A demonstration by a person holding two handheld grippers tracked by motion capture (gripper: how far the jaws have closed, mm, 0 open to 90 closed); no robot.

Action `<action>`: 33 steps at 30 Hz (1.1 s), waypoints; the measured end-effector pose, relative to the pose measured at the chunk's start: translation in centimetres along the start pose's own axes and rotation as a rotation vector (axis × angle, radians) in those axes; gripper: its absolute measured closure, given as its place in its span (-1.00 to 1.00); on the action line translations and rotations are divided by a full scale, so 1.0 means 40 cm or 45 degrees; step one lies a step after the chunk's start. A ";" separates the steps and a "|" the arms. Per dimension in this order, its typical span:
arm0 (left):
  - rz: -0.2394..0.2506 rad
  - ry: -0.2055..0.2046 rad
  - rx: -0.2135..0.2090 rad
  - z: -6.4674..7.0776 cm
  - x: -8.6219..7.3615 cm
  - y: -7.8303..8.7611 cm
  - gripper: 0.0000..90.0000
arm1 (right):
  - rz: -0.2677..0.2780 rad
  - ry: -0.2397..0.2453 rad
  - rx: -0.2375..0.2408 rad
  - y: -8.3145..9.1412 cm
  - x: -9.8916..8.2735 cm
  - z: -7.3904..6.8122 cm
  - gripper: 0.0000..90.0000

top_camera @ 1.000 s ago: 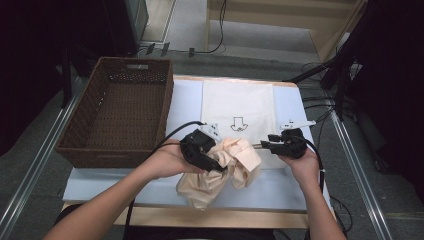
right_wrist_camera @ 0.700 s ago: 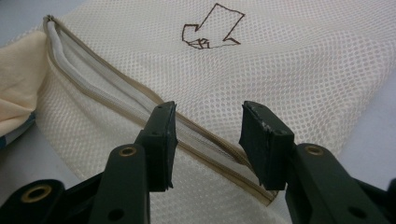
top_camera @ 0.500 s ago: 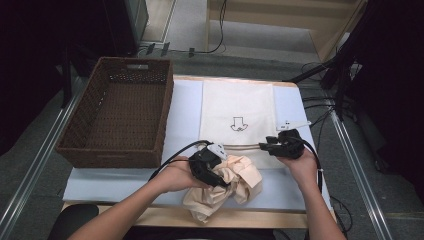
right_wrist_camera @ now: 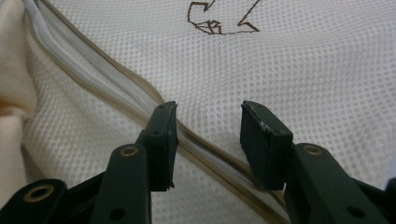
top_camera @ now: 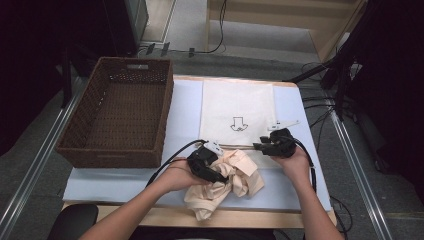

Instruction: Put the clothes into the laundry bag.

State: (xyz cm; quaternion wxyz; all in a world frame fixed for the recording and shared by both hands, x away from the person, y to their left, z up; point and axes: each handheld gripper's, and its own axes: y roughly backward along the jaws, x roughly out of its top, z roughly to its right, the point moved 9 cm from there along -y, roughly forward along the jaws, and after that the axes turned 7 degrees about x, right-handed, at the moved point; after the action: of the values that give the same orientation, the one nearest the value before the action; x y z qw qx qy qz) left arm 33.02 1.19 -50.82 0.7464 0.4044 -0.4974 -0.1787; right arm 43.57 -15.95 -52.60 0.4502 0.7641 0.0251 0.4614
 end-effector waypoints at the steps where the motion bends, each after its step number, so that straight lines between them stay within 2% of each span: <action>1: 0.003 0.006 0.002 0.002 -0.001 -0.001 0.34 | 0.000 0.000 0.000 0.000 0.000 0.000 0.29; 6: 0.013 0.011 0.024 0.009 -0.003 -0.002 0.31 | -0.040 0.023 -0.003 -0.032 -0.004 0.001 0.32; 10: 0.014 0.025 0.026 0.009 -0.003 -0.004 0.28 | -0.022 0.058 0.011 -0.051 0.003 -0.009 0.31; 12: 0.008 0.027 0.032 0.009 -0.004 -0.004 0.27 | -0.015 0.054 0.004 -0.054 0.004 -0.011 0.35; 13: 0.010 0.028 0.037 0.009 -0.004 -0.005 0.26 | 0.002 0.072 0.008 -0.060 0.008 -0.015 0.49; 14: 0.012 0.028 0.035 0.009 -0.003 -0.005 0.25 | 0.004 0.055 0.018 -0.061 0.009 -0.019 0.58; 15: 0.012 0.028 0.035 0.009 -0.003 -0.005 0.23 | 0.004 0.055 0.018 -0.061 0.009 -0.019 0.58; 16: 0.010 0.036 0.037 0.010 -0.004 -0.005 0.22 | -0.013 0.046 0.008 -0.064 0.011 -0.024 0.84; 17: 0.012 0.045 0.036 0.011 -0.004 -0.005 0.20 | -0.013 0.030 0.003 -0.066 0.011 -0.030 0.92; 19: 0.011 0.042 0.037 0.013 -0.005 -0.004 0.18 | -0.016 0.044 -0.005 -0.067 0.012 -0.032 0.93; 20: 0.012 0.039 0.036 0.014 -0.006 -0.004 0.17 | -0.016 0.018 0.006 -0.066 0.012 -0.032 0.93; 22: 0.009 0.034 0.041 0.015 -0.006 -0.004 0.17 | -0.033 -0.072 0.039 -0.065 0.015 -0.027 0.88; 24: 0.008 0.029 0.039 0.015 -0.006 -0.004 0.16 | -0.031 -0.077 0.055 -0.066 0.020 -0.030 0.66; 26: 0.006 0.030 0.033 0.014 -0.006 -0.004 0.16 | -0.015 -0.061 0.092 -0.065 0.027 -0.041 0.57; 27: 0.006 0.030 0.033 0.014 -0.006 -0.004 0.16 | -0.015 -0.061 0.092 -0.065 0.027 -0.041 0.57; 29: 0.003 0.027 0.030 0.013 -0.007 -0.005 0.16 | -0.022 0.001 0.091 -0.072 0.030 -0.052 0.51; 31: 0.002 0.026 0.029 0.013 -0.007 -0.004 0.16 | -0.030 0.012 0.105 -0.077 0.028 -0.057 0.50; 33: 0.008 0.028 0.024 0.014 -0.008 -0.005 0.16 | -0.045 0.096 0.109 -0.084 0.030 -0.066 0.30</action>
State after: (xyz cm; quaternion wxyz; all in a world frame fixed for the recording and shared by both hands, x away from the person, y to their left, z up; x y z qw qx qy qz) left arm 32.42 1.03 -51.07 0.7486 0.4118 -0.4920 -0.1670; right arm 43.60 -11.66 -53.72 0.4240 0.7641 0.0753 0.4803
